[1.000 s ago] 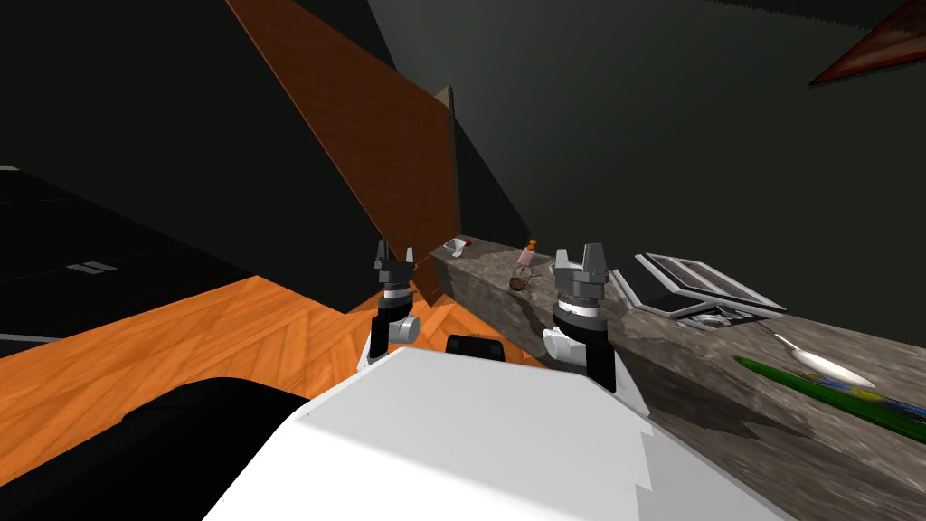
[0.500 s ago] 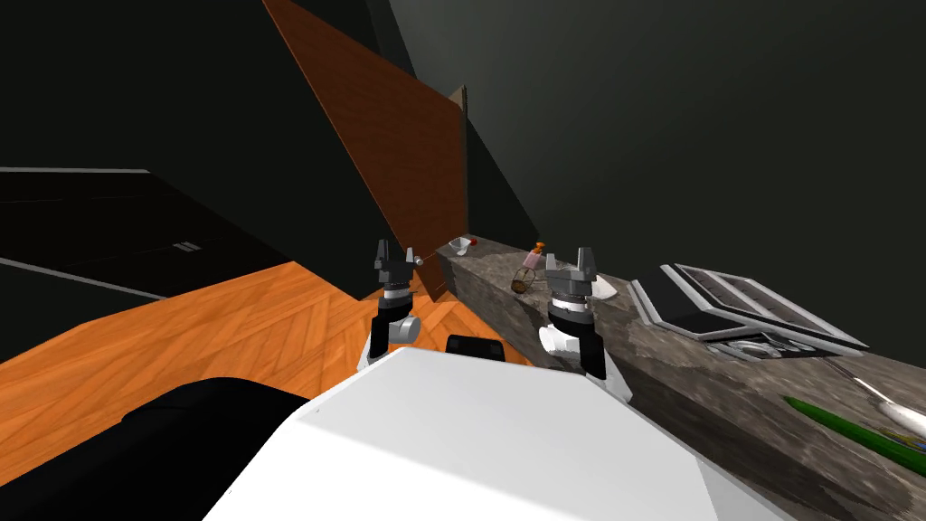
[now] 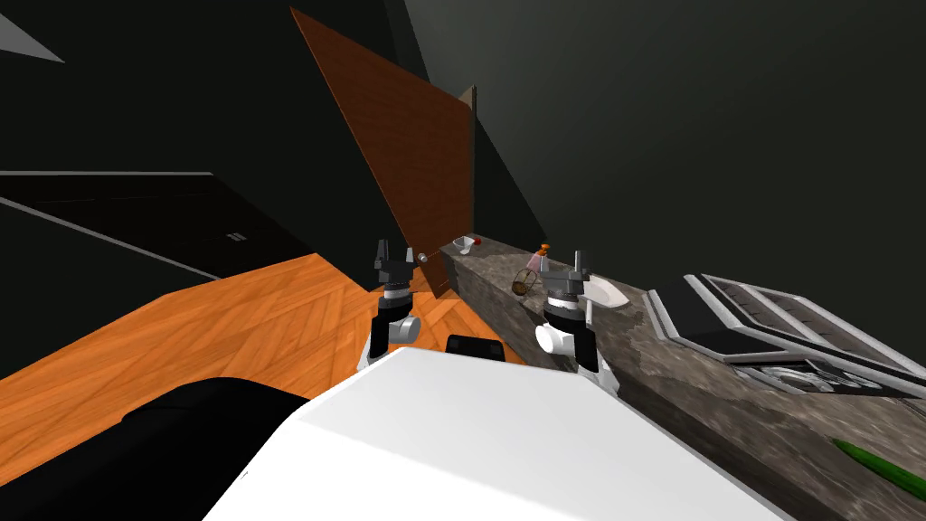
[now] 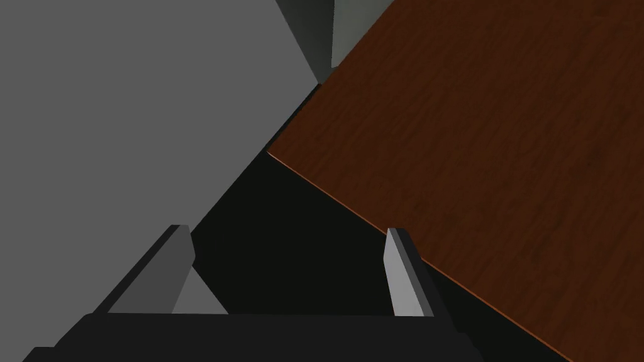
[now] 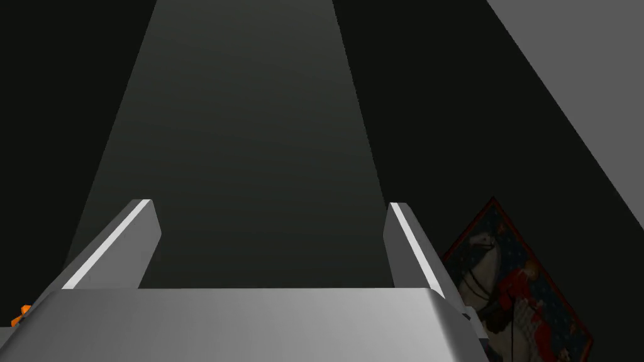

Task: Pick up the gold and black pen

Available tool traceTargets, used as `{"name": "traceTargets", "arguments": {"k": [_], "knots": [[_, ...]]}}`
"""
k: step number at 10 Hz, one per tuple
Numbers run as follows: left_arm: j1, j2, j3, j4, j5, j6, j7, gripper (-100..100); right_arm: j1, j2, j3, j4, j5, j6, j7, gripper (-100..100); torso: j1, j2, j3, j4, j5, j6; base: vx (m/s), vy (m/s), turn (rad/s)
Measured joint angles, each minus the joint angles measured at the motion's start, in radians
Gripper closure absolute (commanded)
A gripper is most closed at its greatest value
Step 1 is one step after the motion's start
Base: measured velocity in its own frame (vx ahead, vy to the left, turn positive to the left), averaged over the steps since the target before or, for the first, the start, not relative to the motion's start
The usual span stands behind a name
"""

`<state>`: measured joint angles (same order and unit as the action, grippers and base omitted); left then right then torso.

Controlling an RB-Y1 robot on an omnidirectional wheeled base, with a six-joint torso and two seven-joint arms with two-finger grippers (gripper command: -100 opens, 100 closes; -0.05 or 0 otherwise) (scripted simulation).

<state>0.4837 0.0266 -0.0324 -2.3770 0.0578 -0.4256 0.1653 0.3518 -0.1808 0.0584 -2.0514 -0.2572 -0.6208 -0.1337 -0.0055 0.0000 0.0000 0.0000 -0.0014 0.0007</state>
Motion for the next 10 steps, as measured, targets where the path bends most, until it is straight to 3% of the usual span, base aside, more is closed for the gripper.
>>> {"name": "traceTargets", "arguments": {"k": [10], "knots": [[0.0, 0.0, 0.0, 0.0, 0.0, 0.0, 0.0, 0, -0.085, -0.024, 0.044, 0.204, -0.276, 0.003, -0.201, -100, 0.001, 0.0, 0.0, 0.0, 0.0, 0.0, -0.034, -0.079, 0.184]]}}
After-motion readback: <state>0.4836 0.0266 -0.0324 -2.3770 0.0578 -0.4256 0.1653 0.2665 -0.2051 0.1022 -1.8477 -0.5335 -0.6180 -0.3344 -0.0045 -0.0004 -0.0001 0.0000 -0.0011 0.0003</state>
